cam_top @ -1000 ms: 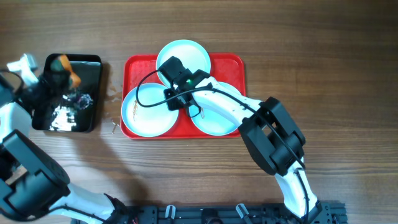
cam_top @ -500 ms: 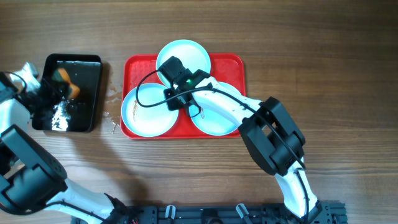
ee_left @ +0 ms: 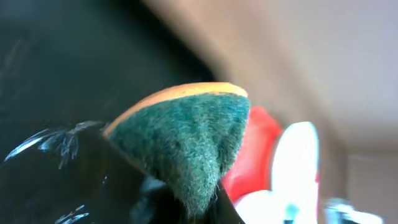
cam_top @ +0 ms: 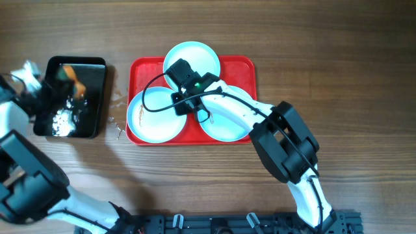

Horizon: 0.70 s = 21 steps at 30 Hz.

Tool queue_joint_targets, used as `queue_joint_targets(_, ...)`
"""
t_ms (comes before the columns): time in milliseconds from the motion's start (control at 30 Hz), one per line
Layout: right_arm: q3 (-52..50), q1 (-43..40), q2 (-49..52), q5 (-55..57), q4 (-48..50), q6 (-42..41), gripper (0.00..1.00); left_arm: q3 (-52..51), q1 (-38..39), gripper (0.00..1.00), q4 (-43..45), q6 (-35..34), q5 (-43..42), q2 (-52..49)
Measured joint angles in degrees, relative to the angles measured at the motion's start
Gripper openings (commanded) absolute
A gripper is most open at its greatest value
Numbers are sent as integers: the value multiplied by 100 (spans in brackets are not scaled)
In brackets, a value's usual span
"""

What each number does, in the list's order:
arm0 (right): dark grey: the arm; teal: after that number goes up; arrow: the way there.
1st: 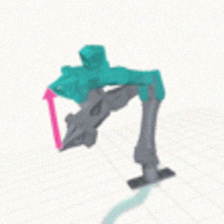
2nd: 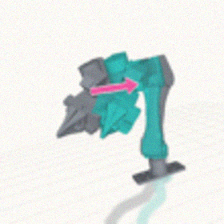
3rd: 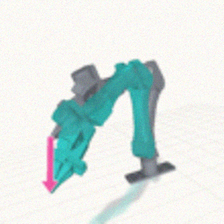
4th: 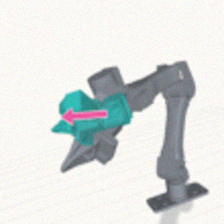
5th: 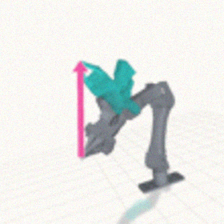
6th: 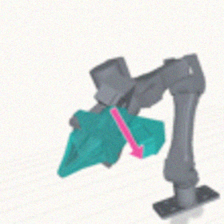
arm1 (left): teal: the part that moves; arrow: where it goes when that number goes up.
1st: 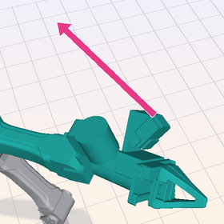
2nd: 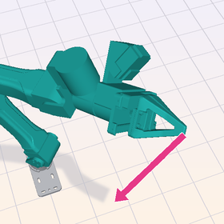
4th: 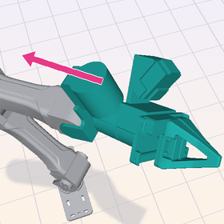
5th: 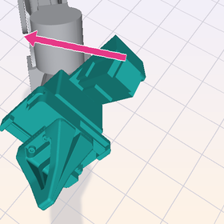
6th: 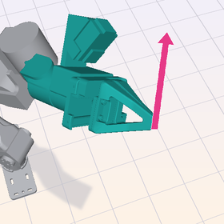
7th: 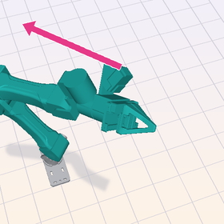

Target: Clean dirty plates on tray and stack at the side

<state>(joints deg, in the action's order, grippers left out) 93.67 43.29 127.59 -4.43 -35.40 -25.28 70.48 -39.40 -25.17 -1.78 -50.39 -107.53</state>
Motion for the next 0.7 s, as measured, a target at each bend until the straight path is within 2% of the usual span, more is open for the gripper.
queue_joint_targets(67,0,0,0,0,0,0,4,461,2,4,275,13,-717,658)
queue_joint_targets(133,0,2,0,0,0,0,4,706,0,4,452,26,-933,1394)
queue_joint_targets(233,0,0,0,0,2,0,5,761,20,4,-334,254,52,1606)
queue_joint_targets(300,0,0,0,0,9,0,4,470,140,4,-570,470,1139,1054)
queue_joint_targets(400,0,2,0,0,-2,0,4,111,219,4,-870,562,1840,195)
queue_joint_targets(500,0,2,0,0,4,0,5,498,216,4,-688,581,1453,656)
queue_joint_targets(600,0,2,0,0,9,0,5,1108,216,4,0,422,970,1729)
queue_joint_targets(700,0,2,0,0,9,0,5,1290,234,4,-417,472,855,2135)
